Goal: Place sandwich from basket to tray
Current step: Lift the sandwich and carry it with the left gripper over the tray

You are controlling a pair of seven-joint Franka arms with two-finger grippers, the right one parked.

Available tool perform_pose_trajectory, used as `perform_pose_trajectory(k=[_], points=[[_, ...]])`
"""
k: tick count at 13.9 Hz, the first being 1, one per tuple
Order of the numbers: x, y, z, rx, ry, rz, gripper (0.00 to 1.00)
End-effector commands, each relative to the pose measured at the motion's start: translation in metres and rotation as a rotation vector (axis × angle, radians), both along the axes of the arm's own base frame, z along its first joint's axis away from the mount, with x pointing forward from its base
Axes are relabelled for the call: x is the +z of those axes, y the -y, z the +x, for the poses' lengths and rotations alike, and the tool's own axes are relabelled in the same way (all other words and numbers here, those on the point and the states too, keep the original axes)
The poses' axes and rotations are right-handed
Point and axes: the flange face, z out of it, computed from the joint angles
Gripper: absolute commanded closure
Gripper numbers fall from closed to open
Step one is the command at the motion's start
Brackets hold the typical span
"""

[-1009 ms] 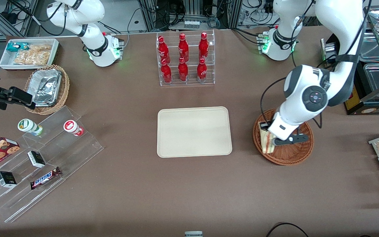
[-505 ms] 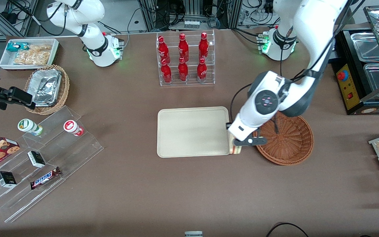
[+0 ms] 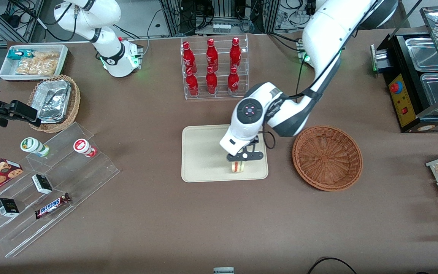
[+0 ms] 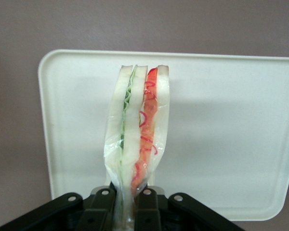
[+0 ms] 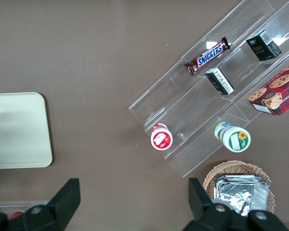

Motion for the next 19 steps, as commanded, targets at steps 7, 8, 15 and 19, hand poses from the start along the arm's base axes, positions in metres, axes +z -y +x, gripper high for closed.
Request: perform_pose_trajectory(k=[7, 8, 15, 19], points=[[-0.048, 0.056, -0.009, 0.077, 0.044, 0.047, 1.0], [-0.048, 0.058, -0.009, 0.08, 0.049, 0.028, 1.0], [-0.049, 0.062, -0.012, 0.084, -0.032, -0.051, 0.96], [-0.051, 0.063, -0.016, 0.075, -0.059, -0.052, 0.83]])
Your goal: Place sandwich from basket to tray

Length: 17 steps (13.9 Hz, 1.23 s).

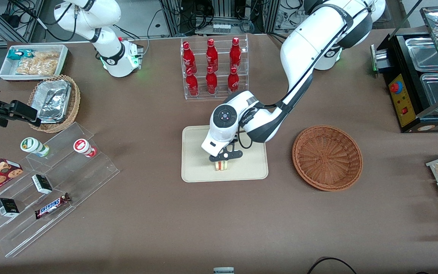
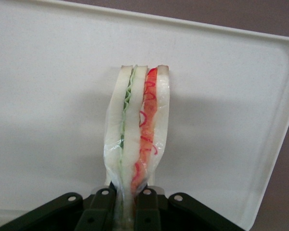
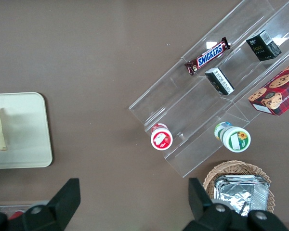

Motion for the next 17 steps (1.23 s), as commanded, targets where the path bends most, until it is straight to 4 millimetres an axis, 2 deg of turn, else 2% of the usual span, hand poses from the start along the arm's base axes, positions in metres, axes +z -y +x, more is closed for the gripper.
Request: perform_pose_trajectory(k=[1, 2, 3, 6, 8, 9, 11, 13, 14, 15, 16, 17], points=[[0.001, 0.004, -0.001, -0.004, -0.025, -0.019, 0.57], [0.002, 0.004, -0.001, -0.012, -0.019, -0.017, 0.05], [0.003, 0.005, -0.002, -0.021, -0.017, -0.016, 0.0], [0.017, 0.003, 0.001, -0.025, 0.004, -0.019, 0.0], [0.048, -0.007, 0.011, -0.013, 0.029, -0.015, 0.0], [0.073, -0.011, 0.012, -0.008, 0.043, -0.006, 0.0], [0.111, -0.023, 0.011, -0.007, 0.061, 0.036, 0.0], [0.139, -0.044, 0.017, -0.014, 0.115, 0.135, 0.0], [0.146, -0.055, 0.02, -0.004, 0.112, 0.167, 0.0], [0.155, -0.075, 0.033, 0.034, 0.117, 0.171, 0.0], [0.16, -0.105, 0.054, 0.081, 0.111, 0.174, 0.0], [0.169, -0.128, 0.059, 0.098, 0.097, 0.193, 0.0]])
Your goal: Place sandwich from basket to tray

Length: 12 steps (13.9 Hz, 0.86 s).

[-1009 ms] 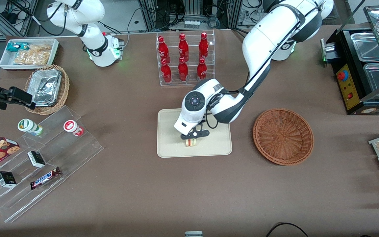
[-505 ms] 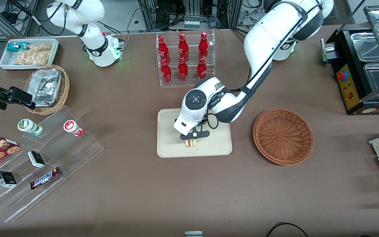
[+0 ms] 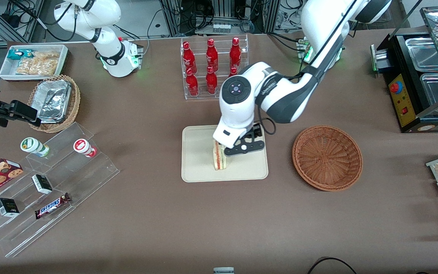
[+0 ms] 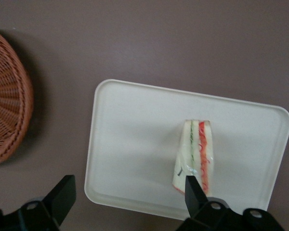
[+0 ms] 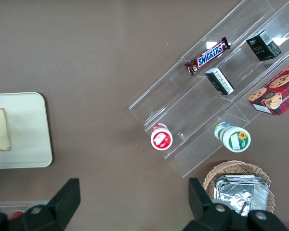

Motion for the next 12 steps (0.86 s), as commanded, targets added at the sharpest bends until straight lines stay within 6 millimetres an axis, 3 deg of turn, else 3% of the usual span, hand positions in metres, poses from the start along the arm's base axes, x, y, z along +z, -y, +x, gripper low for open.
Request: perform_pose_trajectory(k=[1, 6, 8, 10, 12], points=[[0.011, -0.073, 0.026, 0.073, -0.033, 0.034, 0.0], [0.038, -0.17, 0.027, -0.036, -0.162, -0.03, 0.0], [0.042, -0.226, 0.033, -0.078, -0.195, -0.026, 0.0], [0.058, -0.264, 0.029, -0.129, -0.22, -0.049, 0.0], [0.074, -0.301, 0.011, -0.182, -0.219, -0.068, 0.0]])
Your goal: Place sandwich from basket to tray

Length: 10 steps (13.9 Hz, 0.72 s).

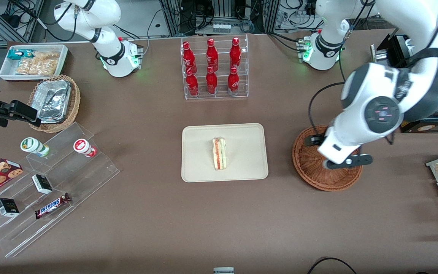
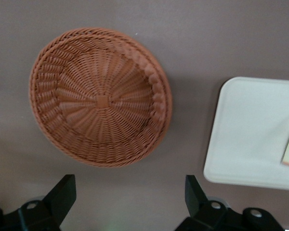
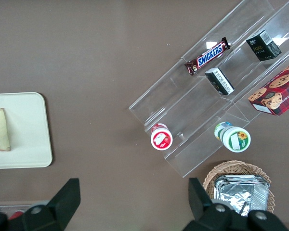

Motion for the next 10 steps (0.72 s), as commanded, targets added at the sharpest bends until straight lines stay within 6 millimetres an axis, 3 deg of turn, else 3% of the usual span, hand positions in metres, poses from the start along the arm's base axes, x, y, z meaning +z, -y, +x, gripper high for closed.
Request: perform_pose_trajectory(k=[1, 5, 7, 10], points=[[0.028, -0.047, -0.035, -0.067, 0.01, -0.025, 0.0], [0.066, -0.08, -0.051, -0.198, 0.014, -0.044, 0.0], [0.083, -0.103, -0.058, -0.201, 0.005, -0.047, 0.0], [0.118, -0.123, -0.058, -0.179, 0.07, -0.045, 0.0]])
